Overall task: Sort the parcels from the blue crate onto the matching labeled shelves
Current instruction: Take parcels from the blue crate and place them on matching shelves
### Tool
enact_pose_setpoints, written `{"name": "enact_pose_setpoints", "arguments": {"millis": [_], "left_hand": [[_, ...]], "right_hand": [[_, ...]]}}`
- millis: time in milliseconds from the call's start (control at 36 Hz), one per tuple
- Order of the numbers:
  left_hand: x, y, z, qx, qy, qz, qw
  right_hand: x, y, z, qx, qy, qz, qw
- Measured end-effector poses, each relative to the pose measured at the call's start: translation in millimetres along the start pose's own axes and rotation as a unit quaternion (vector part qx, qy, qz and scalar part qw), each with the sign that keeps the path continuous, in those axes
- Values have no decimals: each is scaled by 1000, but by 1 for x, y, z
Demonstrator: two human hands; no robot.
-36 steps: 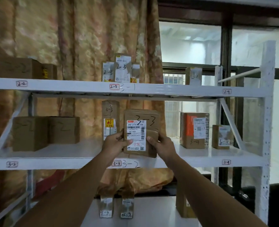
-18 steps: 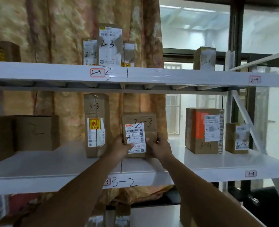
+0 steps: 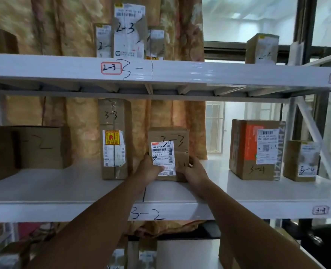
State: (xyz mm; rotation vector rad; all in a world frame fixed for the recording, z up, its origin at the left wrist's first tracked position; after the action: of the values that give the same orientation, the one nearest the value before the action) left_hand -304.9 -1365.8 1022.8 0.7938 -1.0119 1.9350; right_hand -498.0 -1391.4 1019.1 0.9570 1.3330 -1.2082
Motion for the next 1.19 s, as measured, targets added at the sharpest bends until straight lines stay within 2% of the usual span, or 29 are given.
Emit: {"name": "enact_pose_setpoints", "arguments": {"millis": [111,333,417,472,583,639,694,778,833,1000,1194], "left_hand": [[-42,-3,24,-6,-30,17,999],[15,-15,-31,-8,-79,69,994],[28,-15,-41,-28,-57,97,993],[46,-13,-55,-47,-23,135,989],[53,-10,-74,-100,24,258,961],[42,-13,-77,-110,21,295,949],[68,-21,-105,-119,29,340,932],[97,-27,-135,-126,85,448,881],[106,-30,-150,-133,93,479,863],[141,-34,-211,-137,75,515,843],[180,-48,-310,-140,46,524,839]], "right_hand": [[1,3,-7,8,26,-8,1000],[-2,1,-42,40,66,-73,994],[-6,-2,-62,54,69,-128,988],[-9,-4,-78,77,54,-209,973],[-15,0,-116,113,-17,-424,898],[-16,5,-133,116,-49,-488,864],[-16,8,-147,115,-70,-525,840],[-21,8,-169,107,-87,-542,829],[-22,6,-186,101,-88,-556,820],[-22,-10,-238,91,-73,-579,807],[-18,-24,-328,77,-80,-595,796]]}}
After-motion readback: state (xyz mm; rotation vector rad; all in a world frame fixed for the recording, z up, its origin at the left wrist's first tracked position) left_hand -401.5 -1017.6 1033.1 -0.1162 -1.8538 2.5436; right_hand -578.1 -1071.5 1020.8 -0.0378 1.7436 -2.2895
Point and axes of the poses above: each hand's wrist, its own z-axis towards the middle knuckle, its own y-axis out of the palm, x = y × z, the point moved 7 cm from there along z, towards the middle knuckle, and after that the axes turned 15 degrees about y, right-handed, at the moved point
